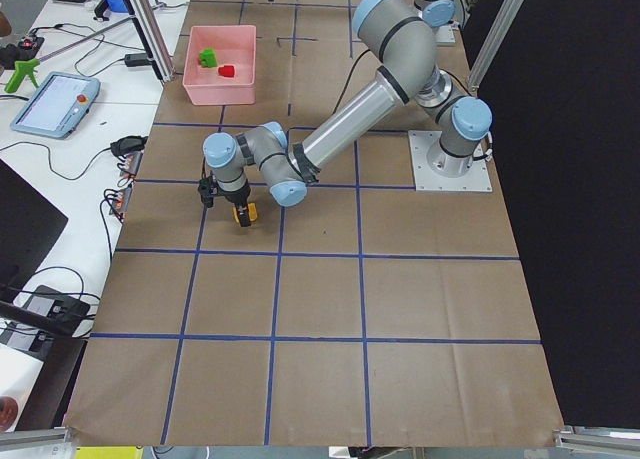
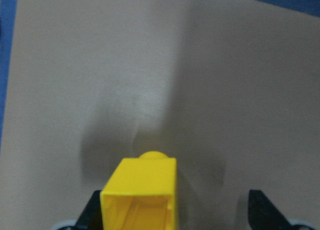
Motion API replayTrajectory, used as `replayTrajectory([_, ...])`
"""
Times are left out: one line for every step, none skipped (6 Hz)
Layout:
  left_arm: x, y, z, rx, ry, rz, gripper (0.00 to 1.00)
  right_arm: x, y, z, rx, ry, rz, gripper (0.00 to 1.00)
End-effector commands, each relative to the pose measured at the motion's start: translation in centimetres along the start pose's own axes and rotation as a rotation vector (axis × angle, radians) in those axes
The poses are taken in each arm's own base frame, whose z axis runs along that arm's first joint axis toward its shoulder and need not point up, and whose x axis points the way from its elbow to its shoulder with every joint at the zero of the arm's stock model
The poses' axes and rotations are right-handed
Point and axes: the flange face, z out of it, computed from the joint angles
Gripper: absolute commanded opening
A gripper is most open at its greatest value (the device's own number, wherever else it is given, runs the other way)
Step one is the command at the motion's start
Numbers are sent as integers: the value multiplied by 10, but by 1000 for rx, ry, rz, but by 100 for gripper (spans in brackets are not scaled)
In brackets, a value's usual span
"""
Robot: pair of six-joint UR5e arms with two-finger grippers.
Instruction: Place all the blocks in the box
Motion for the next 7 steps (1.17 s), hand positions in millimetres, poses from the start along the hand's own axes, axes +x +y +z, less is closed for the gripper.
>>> replayTrajectory([-3, 0, -6, 4, -9, 5, 27, 8, 32, -18, -28, 110, -16, 100])
replayTrajectory([-4, 0, -14, 6, -11, 5, 5, 9, 32, -23, -30, 114, -40, 100])
replayTrajectory([-5, -4, -26, 29, -13, 4, 0, 7, 43, -39, -65, 118, -39, 100])
replayTrajectory([5, -10, -65, 86, -23, 18, 0, 5, 51, -64, -97, 130, -33, 100])
replayTrajectory([32, -11, -106, 85, 16, 54, 0, 4, 50, -77, -119, 136, -31, 100])
replayTrajectory([93, -11, -166, 101, 42, 137, 0, 4, 49, -90, -90, 149, -27, 100])
replayTrajectory([159, -7, -217, 111, 42, 214, 0, 4, 46, -99, -63, 148, -21, 100])
